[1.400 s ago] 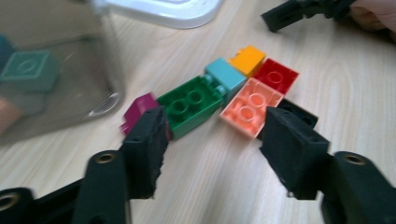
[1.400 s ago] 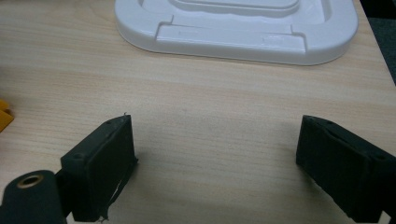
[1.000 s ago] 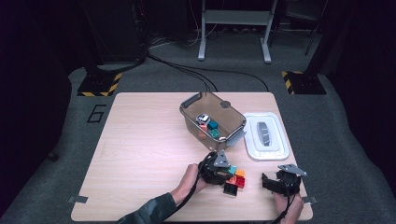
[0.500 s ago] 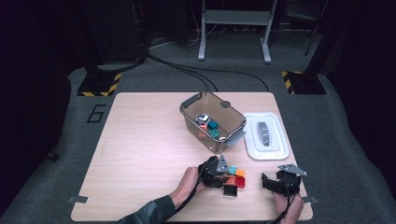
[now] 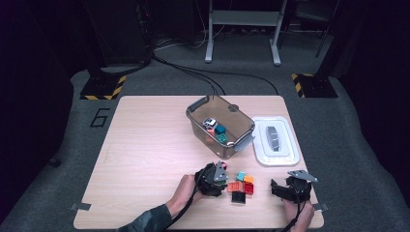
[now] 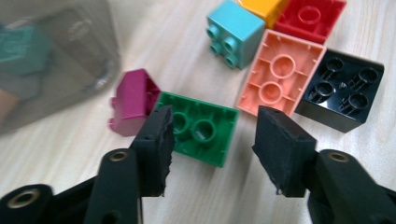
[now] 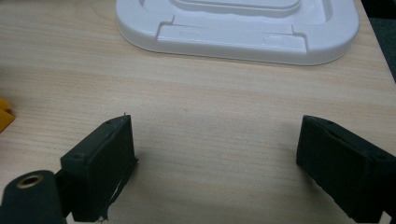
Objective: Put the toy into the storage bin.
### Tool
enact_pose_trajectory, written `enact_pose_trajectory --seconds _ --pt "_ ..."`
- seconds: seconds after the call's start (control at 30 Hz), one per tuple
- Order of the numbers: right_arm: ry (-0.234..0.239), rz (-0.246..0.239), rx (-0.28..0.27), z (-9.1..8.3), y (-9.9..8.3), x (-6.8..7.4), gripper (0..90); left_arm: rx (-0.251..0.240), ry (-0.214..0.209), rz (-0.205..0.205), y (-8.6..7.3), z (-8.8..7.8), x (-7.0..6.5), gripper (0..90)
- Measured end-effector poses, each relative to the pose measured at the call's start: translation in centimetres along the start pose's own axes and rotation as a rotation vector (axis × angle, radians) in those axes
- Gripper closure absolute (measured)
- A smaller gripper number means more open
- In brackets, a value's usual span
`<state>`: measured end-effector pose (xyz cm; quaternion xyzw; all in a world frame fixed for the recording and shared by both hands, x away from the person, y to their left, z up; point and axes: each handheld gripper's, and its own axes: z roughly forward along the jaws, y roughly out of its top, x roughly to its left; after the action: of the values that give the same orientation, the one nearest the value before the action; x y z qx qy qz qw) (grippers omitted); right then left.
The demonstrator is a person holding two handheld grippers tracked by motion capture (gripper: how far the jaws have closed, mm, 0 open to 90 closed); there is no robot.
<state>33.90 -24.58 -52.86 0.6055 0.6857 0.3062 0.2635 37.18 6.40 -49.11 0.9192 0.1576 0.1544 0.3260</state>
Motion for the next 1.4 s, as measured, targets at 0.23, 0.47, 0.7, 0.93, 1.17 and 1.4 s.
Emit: enact_pose_trajectory --seconds 0.23,0.47,0.7,0.93,1.17,1.4 --pt "0.003 0.001 -0.004 0.0 0.0 0.0 10.5 0.01 -0.021 -0.019 0.3 0.6 0.8 34.9" --pt "0.002 0.001 -0.002 0.0 0.0 0.0 10.5 0.026 -0.064 -0.031 -0.2 0.8 1.1 36.7" --pt "0.005 0.0 -0.002 0.0 0.0 0.0 10.5 0.06 -0.049 -0.03 -1.5 0.0 0.9 37.5" --pt "0.005 0.0 -0.001 0.0 0.0 0.0 10.6 0.021 -0.013 -0.061 -1.7 -1.0 1.2 33.3" --pt "0.004 0.001 -0.004 0.0 0.0 0.0 10.6 -0.039 -0.048 -0.1 -2.2 -1.1 1.9 23.6" --pt "0.004 0.0 -0.005 0.0 0.0 0.0 10.6 -0.047 -0.122 -0.173 -2.7 0.3 3.0 23.6"
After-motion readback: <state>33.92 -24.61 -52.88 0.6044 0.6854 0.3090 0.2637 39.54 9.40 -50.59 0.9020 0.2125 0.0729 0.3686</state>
